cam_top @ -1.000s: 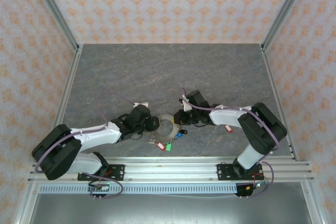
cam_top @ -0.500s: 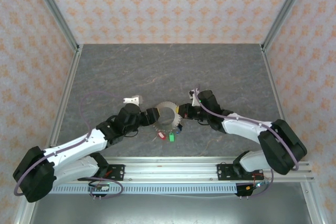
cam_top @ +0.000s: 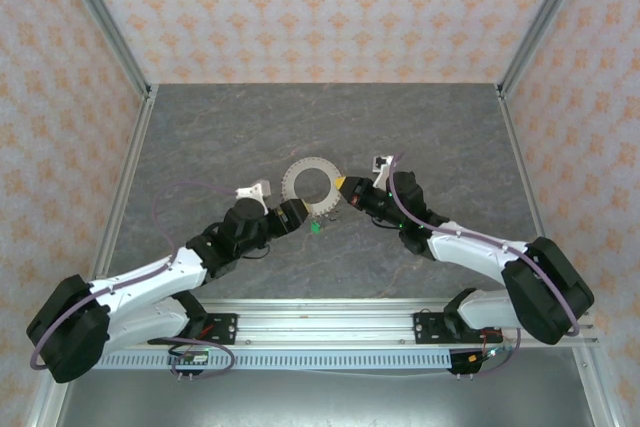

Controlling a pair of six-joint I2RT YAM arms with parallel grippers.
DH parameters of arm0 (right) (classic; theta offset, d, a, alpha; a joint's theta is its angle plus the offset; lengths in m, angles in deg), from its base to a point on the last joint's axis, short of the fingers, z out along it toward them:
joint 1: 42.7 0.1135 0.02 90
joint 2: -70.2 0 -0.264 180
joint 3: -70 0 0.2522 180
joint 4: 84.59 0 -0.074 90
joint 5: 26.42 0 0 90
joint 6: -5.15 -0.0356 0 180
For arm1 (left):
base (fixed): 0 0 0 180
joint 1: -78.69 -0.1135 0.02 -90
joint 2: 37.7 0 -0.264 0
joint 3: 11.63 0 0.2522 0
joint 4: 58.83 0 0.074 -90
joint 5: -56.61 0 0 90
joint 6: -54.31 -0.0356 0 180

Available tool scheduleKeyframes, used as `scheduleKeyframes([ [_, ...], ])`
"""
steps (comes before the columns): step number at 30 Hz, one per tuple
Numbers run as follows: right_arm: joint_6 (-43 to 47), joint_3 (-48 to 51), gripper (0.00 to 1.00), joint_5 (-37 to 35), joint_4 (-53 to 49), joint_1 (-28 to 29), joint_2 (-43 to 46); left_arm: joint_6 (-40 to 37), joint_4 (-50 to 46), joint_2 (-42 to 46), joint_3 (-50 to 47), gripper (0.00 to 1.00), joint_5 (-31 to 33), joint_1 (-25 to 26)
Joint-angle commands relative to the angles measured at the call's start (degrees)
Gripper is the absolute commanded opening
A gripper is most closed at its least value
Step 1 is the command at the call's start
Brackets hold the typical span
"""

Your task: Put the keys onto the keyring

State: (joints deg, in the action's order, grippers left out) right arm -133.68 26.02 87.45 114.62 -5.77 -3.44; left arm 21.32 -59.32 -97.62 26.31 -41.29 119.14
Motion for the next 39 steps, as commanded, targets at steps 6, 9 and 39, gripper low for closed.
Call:
scheduleKeyframes([
  [6,-3.0,0.2,0.00,-2.7,6.3,1.9,2.4,4.7,9.6,-2.5,1.9,0.58,-0.1,-0.2],
  [9,-3.0,0.4,0.00,-3.1,6.6,2.3,2.6,5.0,9.4,-3.1,3.6,0.56,0.3,-0.2],
  [39,44.1,10.8,0.28,0.3,4.2,3.4,22.0,-16.8,15.3,6.8,4.4,0.00,-17.3,-6.9],
])
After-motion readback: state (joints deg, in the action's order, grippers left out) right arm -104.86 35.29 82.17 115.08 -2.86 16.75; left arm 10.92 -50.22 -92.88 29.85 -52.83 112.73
